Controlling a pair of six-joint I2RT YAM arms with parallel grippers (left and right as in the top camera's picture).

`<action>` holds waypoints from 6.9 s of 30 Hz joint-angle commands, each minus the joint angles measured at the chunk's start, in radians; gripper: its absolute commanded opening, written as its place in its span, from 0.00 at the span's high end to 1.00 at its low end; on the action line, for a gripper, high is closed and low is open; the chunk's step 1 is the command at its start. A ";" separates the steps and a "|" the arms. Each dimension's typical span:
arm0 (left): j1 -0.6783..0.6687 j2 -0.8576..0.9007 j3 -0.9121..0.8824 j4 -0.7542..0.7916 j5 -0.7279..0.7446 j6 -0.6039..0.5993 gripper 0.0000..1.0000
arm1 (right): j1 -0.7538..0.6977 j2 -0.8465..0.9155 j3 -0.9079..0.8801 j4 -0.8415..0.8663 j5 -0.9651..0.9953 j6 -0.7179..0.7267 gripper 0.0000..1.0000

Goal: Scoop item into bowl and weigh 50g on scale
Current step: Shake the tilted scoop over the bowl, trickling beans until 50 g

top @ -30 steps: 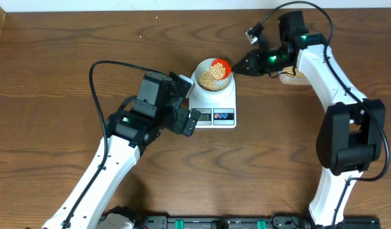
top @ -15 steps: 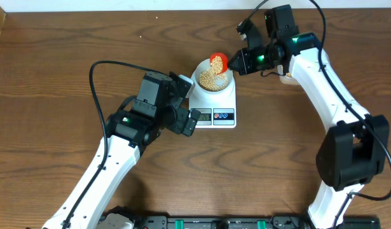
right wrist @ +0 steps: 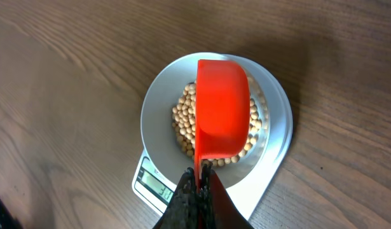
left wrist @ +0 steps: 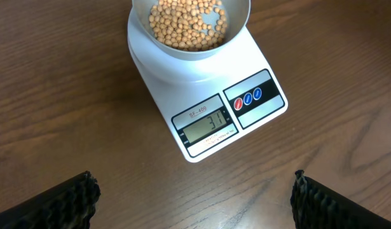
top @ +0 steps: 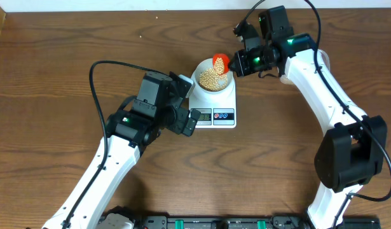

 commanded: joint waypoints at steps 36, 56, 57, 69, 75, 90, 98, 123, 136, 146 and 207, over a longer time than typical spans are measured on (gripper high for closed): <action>0.001 0.002 0.007 -0.002 -0.006 0.010 0.02 | 0.030 -0.022 0.004 -0.018 0.030 -0.167 0.99; 0.001 0.002 0.007 -0.002 -0.006 0.010 0.02 | 0.037 -0.022 0.004 -0.024 0.030 -0.281 0.99; 0.001 0.002 0.007 -0.002 -0.006 0.010 0.01 | 0.037 -0.022 0.004 -0.024 0.030 -0.282 0.99; 0.001 0.002 0.007 -0.002 -0.006 0.010 0.02 | 0.037 -0.022 0.004 -0.020 0.030 -0.308 0.99; 0.001 0.002 0.007 -0.002 -0.006 0.010 0.01 | 0.037 -0.022 0.004 -0.016 0.029 -0.313 0.99; 0.001 0.002 0.007 -0.002 -0.006 0.010 0.02 | 0.037 -0.030 0.004 -0.010 -0.008 -0.420 0.99; 0.001 0.002 0.007 -0.002 -0.006 0.010 0.02 | 0.037 -0.049 0.004 -0.006 -0.007 -0.431 0.99; 0.002 0.002 0.007 -0.002 -0.006 0.010 0.02 | 0.037 -0.050 0.004 -0.006 0.020 -0.517 0.99; 0.001 0.002 0.007 -0.002 -0.006 0.010 0.02 | 0.037 -0.050 0.004 -0.006 0.025 -0.517 0.99; 0.002 0.002 0.007 -0.002 -0.006 0.010 0.02 | 0.037 -0.050 0.004 -0.013 0.018 -0.496 0.99; 0.001 0.002 0.007 -0.002 -0.006 0.010 0.02 | 0.035 -0.050 0.004 -0.014 -0.005 -0.597 0.99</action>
